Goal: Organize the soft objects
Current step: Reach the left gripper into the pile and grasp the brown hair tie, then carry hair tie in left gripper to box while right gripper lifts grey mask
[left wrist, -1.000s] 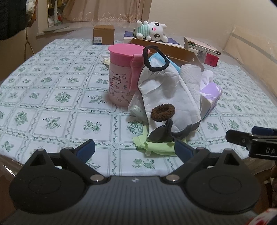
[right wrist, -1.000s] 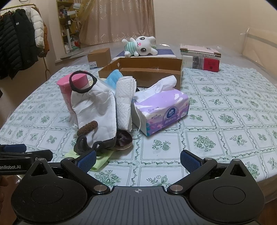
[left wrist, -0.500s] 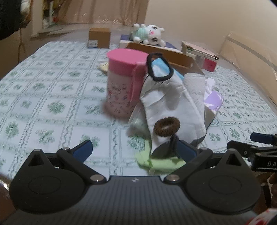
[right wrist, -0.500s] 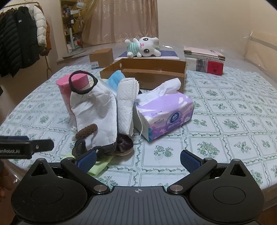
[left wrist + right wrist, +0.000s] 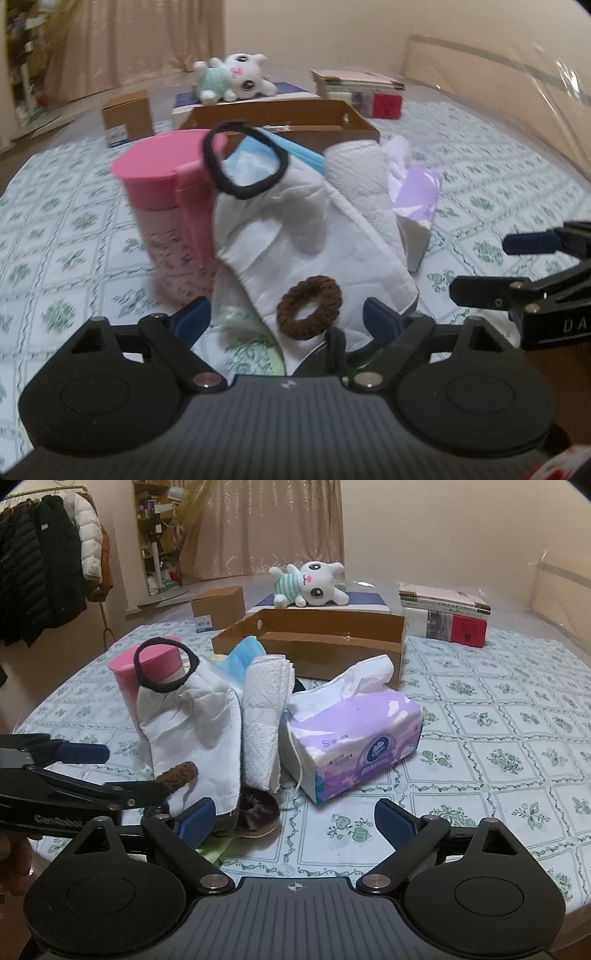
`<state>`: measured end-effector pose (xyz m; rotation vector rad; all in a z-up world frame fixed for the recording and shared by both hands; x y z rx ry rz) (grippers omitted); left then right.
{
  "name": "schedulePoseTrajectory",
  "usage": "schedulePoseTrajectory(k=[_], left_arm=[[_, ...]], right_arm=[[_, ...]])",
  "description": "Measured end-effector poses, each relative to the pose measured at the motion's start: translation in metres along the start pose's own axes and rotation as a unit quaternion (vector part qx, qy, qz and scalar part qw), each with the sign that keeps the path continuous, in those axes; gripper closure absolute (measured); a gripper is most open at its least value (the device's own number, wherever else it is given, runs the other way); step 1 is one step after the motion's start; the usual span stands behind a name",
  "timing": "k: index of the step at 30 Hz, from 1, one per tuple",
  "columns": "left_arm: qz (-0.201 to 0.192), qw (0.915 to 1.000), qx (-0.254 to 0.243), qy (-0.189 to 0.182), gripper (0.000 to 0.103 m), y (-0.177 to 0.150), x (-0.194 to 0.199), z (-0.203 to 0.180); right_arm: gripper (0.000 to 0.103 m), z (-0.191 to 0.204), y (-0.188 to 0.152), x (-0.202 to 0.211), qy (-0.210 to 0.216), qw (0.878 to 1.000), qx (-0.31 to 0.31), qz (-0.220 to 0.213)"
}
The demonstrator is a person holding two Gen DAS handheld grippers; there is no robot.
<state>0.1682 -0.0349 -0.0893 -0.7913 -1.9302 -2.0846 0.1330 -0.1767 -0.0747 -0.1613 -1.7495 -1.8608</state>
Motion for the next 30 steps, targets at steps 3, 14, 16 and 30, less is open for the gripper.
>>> schedulePoseTrajectory(k=[3, 14, 16, 30], left_arm=[[0.007, 0.9996, -0.025, -0.008, 0.028, -0.002, -0.010, -0.008], [0.024, 0.9984, -0.045, -0.024, 0.087, -0.005, -0.020, -0.018], [0.023, 0.9988, -0.035, -0.026, 0.091, -0.004, -0.016, -0.015], [-0.014, 0.9993, 0.035, 0.006, 0.092, 0.015, 0.026, 0.030]], right_arm=[[0.011, -0.004, -0.001, -0.003, -0.002, 1.000, -0.005, 0.002], [0.011, -0.005, 0.000, -0.004, 0.007, 1.000, -0.015, -0.001], [0.011, 0.000, 0.001, -0.006, 0.019, 1.000, -0.015, -0.002], [0.048, 0.059, 0.001, -0.042, 0.102, 0.994, 0.016, 0.024]])
Point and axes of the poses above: each gripper's, at about its wrist camera, not at the fingertips, and x roughly against the way its jaws point, z to its left, y to its top, the point moved 10 cm from there along -x, roughly the way its jaws point, and after that the axes turned 12 degrees about -z, right-handed, at the moved point
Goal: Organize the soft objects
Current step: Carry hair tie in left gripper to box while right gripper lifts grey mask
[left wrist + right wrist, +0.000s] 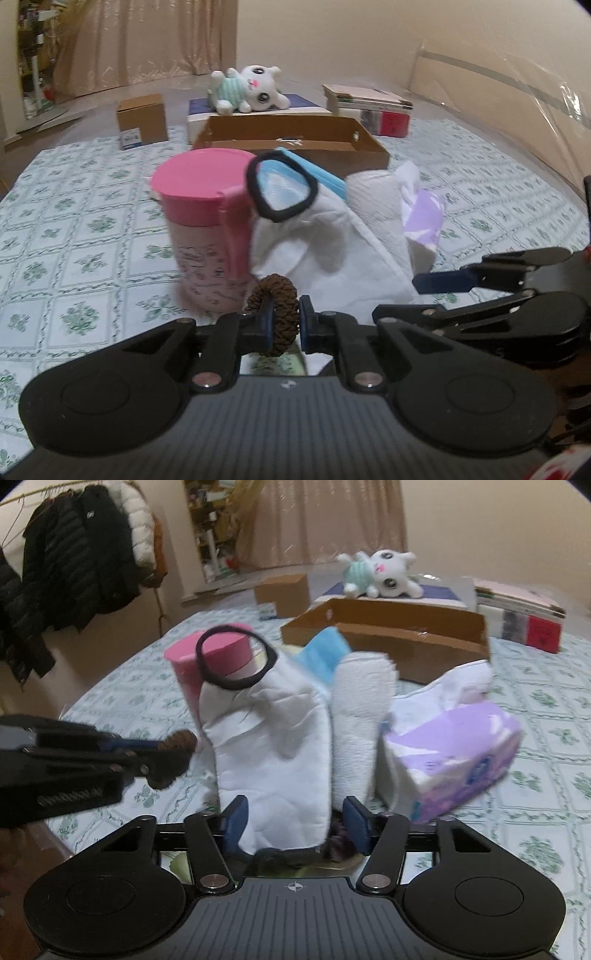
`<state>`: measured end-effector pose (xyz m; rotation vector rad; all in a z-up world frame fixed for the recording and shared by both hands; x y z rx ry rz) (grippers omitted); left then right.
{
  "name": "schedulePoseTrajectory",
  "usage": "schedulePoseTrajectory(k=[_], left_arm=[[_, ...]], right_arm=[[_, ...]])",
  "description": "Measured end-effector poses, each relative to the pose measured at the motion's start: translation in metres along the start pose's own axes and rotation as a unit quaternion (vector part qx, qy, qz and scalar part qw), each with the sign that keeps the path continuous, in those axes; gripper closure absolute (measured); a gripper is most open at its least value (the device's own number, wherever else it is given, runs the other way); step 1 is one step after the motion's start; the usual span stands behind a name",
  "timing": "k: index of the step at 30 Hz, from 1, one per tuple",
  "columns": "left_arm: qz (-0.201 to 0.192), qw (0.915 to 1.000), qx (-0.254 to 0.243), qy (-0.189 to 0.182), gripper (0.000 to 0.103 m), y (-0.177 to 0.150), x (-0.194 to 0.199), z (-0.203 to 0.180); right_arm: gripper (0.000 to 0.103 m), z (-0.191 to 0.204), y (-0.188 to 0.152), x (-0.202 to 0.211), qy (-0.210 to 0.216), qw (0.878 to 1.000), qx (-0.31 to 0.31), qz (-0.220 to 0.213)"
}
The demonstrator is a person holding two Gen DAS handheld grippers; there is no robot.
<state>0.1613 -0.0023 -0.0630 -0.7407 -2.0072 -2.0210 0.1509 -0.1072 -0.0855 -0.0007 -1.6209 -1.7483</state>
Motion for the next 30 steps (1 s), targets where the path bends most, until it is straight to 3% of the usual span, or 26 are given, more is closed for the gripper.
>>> schedulePoseTrajectory(k=[4, 7, 9, 10, 30], left_arm=[[0.001, 0.9999, 0.009, 0.007, 0.092, -0.003, 0.003, 0.009], [0.001, 0.9999, 0.014, 0.009, 0.092, -0.006, 0.004, 0.013], [0.001, 0.9998, 0.018, 0.010, 0.092, -0.007, 0.005, 0.015], [0.001, 0.9998, 0.020, 0.010, 0.092, -0.007, 0.005, 0.016], [-0.049, 0.9986, 0.021, -0.008, 0.092, 0.037, 0.042, 0.009]], right_arm=[[0.050, 0.001, -0.004, -0.009, -0.009, 1.000, 0.009, 0.008], [0.072, 0.002, -0.003, -0.009, -0.010, 1.000, 0.014, 0.005], [0.092, 0.003, 0.001, -0.007, -0.016, 1.000, 0.023, -0.002], [0.096, 0.003, 0.003, -0.004, -0.019, 0.999, 0.026, -0.008], [0.100, 0.009, 0.090, 0.080, -0.054, 0.986, 0.077, -0.135]])
Point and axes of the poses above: each gripper's, at about its wrist camera, not at the fingertips, and x roughly against the way its jaws point, z to its left, y to its top, the point moved 10 cm from there along -x, roughly the way its jaws point, and after that the axes turned 12 degrees about -z, right-handed, at the moved point
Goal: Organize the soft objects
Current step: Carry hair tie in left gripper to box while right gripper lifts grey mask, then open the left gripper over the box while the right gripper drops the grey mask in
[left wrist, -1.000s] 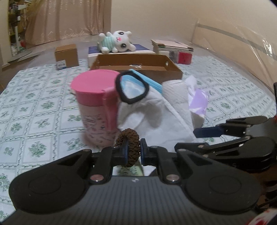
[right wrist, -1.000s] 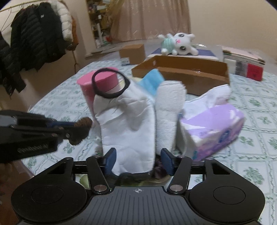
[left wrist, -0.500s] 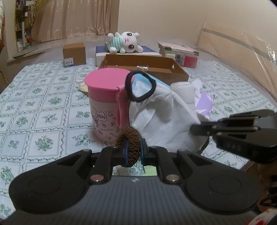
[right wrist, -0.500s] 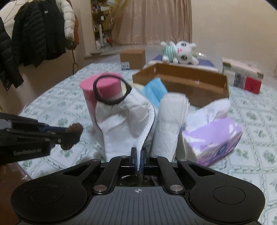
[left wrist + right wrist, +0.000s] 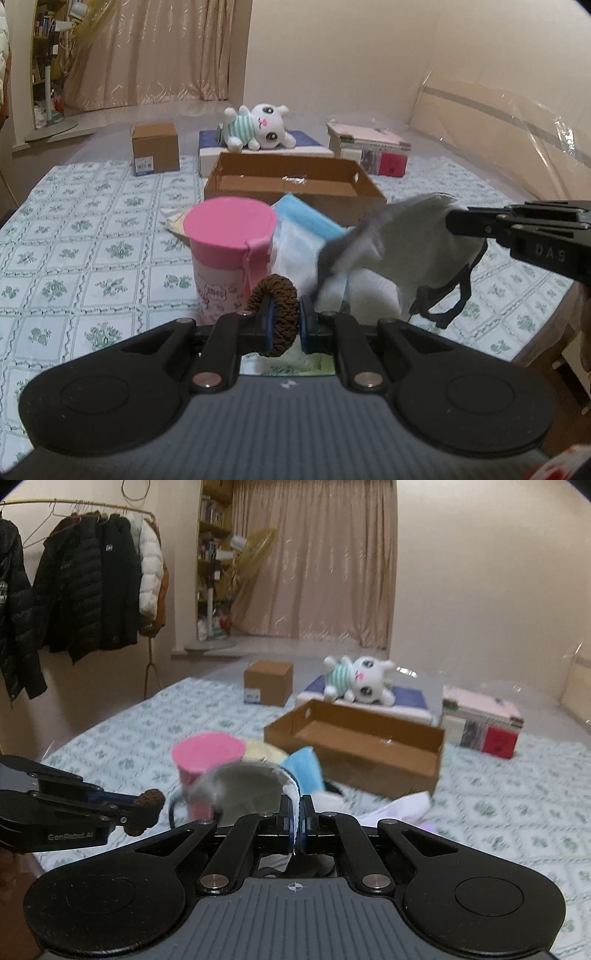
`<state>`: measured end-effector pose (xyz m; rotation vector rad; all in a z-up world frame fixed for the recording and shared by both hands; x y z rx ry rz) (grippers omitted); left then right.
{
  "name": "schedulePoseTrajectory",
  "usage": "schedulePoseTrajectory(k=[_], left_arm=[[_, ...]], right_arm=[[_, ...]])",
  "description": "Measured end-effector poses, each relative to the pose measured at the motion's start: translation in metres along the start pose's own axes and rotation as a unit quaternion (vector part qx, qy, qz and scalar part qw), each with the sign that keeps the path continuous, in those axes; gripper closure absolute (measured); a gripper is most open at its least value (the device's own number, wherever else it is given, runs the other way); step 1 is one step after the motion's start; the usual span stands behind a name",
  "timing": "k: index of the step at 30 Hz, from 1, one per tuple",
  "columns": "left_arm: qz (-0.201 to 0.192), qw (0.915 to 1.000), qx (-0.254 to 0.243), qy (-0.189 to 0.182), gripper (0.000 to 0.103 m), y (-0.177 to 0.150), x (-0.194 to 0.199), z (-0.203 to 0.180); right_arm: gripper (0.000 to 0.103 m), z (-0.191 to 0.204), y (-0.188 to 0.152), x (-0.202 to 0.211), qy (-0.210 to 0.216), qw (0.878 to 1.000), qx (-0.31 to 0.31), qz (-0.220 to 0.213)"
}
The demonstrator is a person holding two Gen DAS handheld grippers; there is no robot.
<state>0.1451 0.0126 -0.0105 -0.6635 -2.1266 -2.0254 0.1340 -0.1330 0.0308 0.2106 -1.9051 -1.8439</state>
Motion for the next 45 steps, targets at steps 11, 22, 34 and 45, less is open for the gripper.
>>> schedulePoseTrajectory(k=[11, 22, 34, 45], left_arm=[[-0.020, 0.9991, -0.002, -0.037, 0.092, 0.045, -0.010, -0.019], [-0.013, 0.9972, -0.002, -0.073, 0.092, 0.121, -0.102, -0.019], [0.043, 0.9973, -0.033, -0.049, 0.092, 0.155, -0.258, 0.013], [0.097, 0.9927, -0.062, -0.035, 0.091, 0.141, -0.362, 0.035]], right_arm=[[0.100, -0.053, 0.044, 0.008, -0.033, 0.998, -0.021, -0.040], [0.100, -0.132, 0.078, -0.066, -0.054, 0.998, -0.016, -0.040], [0.100, -0.185, 0.068, -0.200, -0.050, 0.998, -0.024, 0.002], [0.100, -0.207, 0.028, -0.289, -0.062, 0.996, -0.007, 0.060]])
Point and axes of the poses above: each gripper's, at about its wrist camera, not at the fingertips, and x roughly against the way its jaws point, z to its left, y to its top, the point moved 10 cm from there along -x, roughly the way its jaws point, and after that the axes turned 12 degrees about -z, right-handed, at the moved point
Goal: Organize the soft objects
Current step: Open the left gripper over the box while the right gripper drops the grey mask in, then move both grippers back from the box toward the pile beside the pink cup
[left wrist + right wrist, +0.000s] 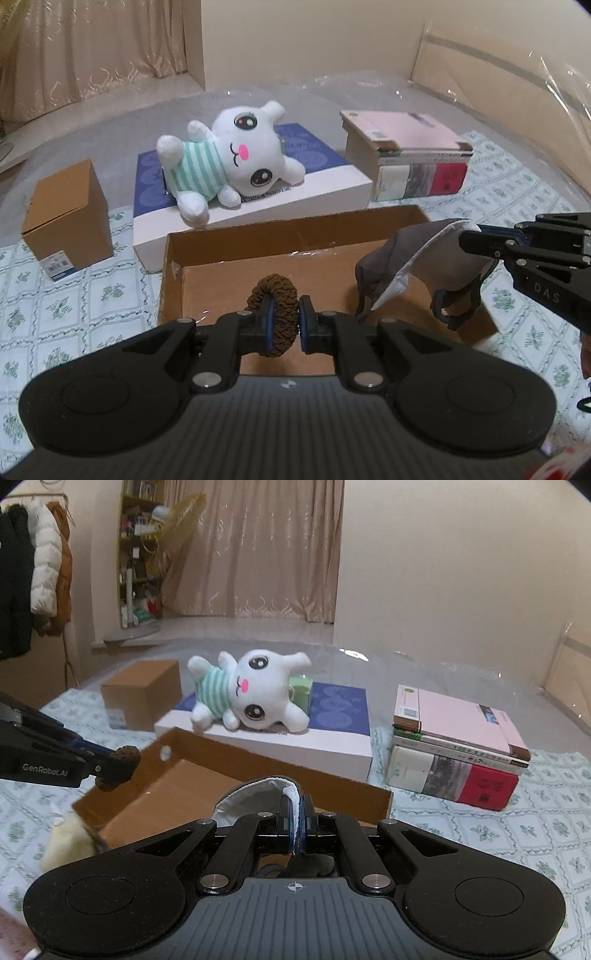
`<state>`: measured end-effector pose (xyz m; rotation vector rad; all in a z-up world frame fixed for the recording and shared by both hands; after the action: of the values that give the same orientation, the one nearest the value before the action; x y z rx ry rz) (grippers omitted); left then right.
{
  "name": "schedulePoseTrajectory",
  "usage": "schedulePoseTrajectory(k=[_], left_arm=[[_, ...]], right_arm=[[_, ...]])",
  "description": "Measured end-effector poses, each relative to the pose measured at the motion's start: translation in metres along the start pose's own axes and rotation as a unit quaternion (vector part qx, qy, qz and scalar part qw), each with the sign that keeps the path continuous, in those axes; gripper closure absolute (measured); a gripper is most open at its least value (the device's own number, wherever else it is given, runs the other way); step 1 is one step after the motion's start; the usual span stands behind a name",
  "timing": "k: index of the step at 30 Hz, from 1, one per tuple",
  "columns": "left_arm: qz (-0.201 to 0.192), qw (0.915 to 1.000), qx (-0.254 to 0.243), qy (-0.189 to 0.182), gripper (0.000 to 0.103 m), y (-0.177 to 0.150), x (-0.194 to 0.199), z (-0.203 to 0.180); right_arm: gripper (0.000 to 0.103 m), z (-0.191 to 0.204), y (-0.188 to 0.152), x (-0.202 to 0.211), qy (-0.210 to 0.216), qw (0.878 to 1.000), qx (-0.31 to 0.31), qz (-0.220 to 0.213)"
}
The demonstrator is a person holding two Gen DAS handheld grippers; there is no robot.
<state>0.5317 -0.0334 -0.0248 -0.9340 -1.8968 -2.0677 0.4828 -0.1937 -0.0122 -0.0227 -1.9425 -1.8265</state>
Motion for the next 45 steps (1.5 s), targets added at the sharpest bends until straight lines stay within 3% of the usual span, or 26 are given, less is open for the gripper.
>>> schedulePoseTrajectory(k=[6, 9, 13, 16, 18, 21, 28, 38, 45], left_arm=[[0.014, 0.9999, 0.002, 0.010, 0.090, 0.000, -0.026, 0.009], [0.018, 0.9997, 0.004, 0.014, 0.068, -0.001, -0.032, 0.011], [0.023, 0.9996, 0.003, 0.017, 0.064, -0.005, -0.032, 0.013], [0.021, 0.9996, 0.002, 0.020, 0.063, -0.005, -0.026, 0.016], [0.018, 0.9996, 0.003, 0.022, 0.061, -0.003, -0.020, 0.018], [0.011, 0.9996, 0.009, 0.025, 0.059, 0.002, -0.006, 0.021], [-0.016, 0.9994, 0.015, 0.026, 0.058, 0.012, 0.048, 0.017], [-0.064, 0.9969, 0.036, 0.029, 0.055, 0.002, 0.155, -0.008], [-0.103, 0.9924, 0.056, 0.037, 0.050, -0.021, 0.234, -0.028]], right_arm=[[0.100, -0.001, -0.010, -0.025, 0.001, 1.000, 0.008, 0.015], [0.100, 0.001, -0.011, -0.030, 0.008, 1.000, 0.004, 0.019], [0.098, 0.003, -0.013, -0.033, 0.012, 1.000, 0.004, 0.024], [0.083, 0.005, -0.014, -0.029, 0.008, 1.000, 0.007, 0.023], [0.053, 0.006, -0.014, -0.025, 0.004, 1.000, 0.008, 0.021], [0.045, 0.008, -0.010, -0.016, 0.001, 1.000, 0.011, 0.018], [0.044, 0.021, 0.007, 0.023, 0.003, 1.000, 0.028, 0.008], [0.041, 0.053, 0.029, 0.117, 0.003, 0.998, 0.055, -0.021], [0.037, 0.071, 0.022, 0.191, 0.015, 0.999, 0.005, -0.050]])
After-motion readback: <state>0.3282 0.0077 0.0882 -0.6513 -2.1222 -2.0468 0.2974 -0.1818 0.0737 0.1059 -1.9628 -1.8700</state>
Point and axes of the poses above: each gripper's, at about its wrist camera, not at the fingertips, and x roughly against the way its jaws point, z to its left, y to its top, the point moved 10 cm from there along -x, roughly the way its jaws point, and after that the axes turned 12 degrees about -z, right-handed, at the moved point
